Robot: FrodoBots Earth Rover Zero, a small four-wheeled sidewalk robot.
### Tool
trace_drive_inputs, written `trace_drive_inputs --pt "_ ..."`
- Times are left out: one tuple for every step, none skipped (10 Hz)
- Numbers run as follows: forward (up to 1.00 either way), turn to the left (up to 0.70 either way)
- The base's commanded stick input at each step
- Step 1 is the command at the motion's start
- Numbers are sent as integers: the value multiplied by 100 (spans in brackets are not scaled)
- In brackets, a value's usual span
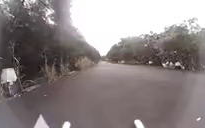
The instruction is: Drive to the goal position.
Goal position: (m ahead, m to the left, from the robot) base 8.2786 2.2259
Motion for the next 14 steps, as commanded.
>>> trace_drive_inputs --pt "50 0" --pt "50 0" --pt "50 0" --pt "50 0" --pt "50 0" --pt "50 0" --pt "50 0" --pt "50 0" --pt "50 0" --pt "50 0" --pt "50 0" --pt "50 0" --pt "50 0" --pt "50 0"
